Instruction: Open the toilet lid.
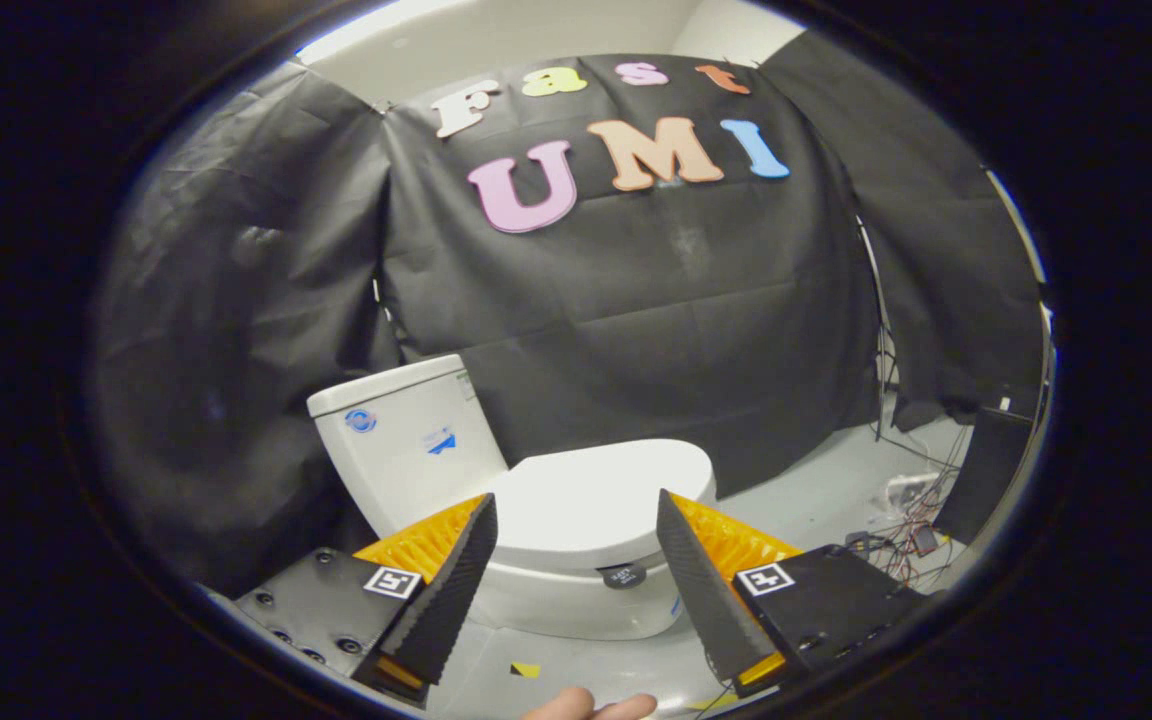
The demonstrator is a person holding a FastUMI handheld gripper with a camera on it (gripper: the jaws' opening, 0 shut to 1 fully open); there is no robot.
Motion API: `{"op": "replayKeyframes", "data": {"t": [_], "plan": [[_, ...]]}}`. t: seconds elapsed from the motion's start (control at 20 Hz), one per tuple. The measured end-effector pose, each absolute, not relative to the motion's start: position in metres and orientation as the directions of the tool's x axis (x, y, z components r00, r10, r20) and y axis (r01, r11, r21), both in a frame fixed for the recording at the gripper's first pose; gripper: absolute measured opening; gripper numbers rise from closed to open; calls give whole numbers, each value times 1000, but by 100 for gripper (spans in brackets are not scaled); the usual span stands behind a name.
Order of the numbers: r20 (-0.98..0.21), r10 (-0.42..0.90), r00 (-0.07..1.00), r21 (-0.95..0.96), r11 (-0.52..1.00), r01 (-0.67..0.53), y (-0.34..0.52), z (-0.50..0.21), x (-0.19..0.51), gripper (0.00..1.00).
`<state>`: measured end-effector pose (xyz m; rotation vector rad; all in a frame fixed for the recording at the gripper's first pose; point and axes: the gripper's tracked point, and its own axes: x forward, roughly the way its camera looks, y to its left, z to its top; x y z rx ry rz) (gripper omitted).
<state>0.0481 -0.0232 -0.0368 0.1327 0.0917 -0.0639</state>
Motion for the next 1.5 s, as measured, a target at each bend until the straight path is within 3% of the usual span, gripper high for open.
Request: {"op": "replayKeyframes", "data": {"t": [0.3, 0.55, 0.9, 1.1, 1.5], "plan": [[-48, -198, 979, 419, 886, 200, -51, -50, 95, 98], [-145, -223, 964, 420, 868, 264, -65, -99, 87, 98], [-104, -261, 960, 560, 782, 274, -89, -113, 88, 98], [-71, -245, 967, 704, 674, 223, -87, -134, 108, 98], [-199, -295, 935, 859, 407, 311, -105, -202, 83, 96]]}}
